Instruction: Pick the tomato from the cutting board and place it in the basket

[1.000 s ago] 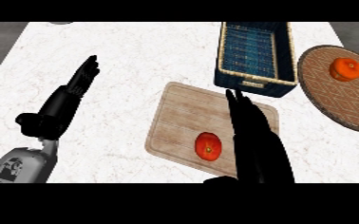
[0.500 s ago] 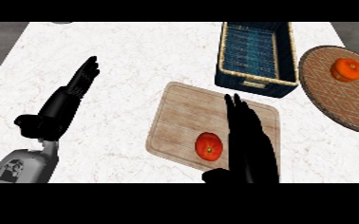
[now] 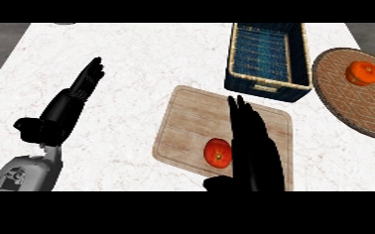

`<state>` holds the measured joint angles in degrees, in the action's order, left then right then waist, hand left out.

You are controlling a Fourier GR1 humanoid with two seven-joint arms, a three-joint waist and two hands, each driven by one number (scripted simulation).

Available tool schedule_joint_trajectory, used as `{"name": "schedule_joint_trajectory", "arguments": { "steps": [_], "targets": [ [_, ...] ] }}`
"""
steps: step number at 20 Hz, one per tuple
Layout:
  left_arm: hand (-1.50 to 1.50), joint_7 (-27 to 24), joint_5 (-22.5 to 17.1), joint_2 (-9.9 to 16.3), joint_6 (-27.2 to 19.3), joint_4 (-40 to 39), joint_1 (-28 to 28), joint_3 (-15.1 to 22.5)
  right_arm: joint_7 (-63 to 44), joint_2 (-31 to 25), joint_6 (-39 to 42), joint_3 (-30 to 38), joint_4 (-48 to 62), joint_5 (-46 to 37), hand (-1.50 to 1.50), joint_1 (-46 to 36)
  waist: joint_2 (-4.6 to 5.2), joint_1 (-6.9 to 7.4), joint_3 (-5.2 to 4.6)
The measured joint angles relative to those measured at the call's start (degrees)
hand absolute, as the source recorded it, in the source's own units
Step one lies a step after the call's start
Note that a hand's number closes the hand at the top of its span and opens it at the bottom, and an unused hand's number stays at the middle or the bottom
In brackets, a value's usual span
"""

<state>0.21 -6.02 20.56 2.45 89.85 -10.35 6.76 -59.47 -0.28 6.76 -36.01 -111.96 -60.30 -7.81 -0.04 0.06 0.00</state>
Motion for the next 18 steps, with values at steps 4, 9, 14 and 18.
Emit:
{"name": "schedule_joint_trajectory", "arguments": {
  "steps": [4,9,14,18],
  "targets": [
    [0.00,-0.56,-0.16,0.11,1.82,0.75,1.45,-1.65,-0.42,-0.30,-0.58,-1.57,1.12,-0.94,-1.50,1.47,-0.02,0.01,-0.01],
    [0.00,-0.78,1.14,-1.34,2.65,-0.23,0.98,-2.41,-0.34,-0.10,-0.65,-0.52,4.10,-0.95,-1.50,0.64,0.03,-0.01,0.00],
    [0.00,-2.49,3.25,-3.18,3.12,-1.56,1.37,-2.66,-0.33,-0.02,-1.77,-1.20,7.91,-0.85,-1.50,-0.22,0.03,0.00,-0.01],
    [0.00,-0.11,3.16,-3.37,3.99,-0.31,0.13,-3.86,-0.16,0.00,-3.32,-1.38,10.59,-0.83,-1.50,-0.43,0.02,0.00,0.00]
  ]
}}
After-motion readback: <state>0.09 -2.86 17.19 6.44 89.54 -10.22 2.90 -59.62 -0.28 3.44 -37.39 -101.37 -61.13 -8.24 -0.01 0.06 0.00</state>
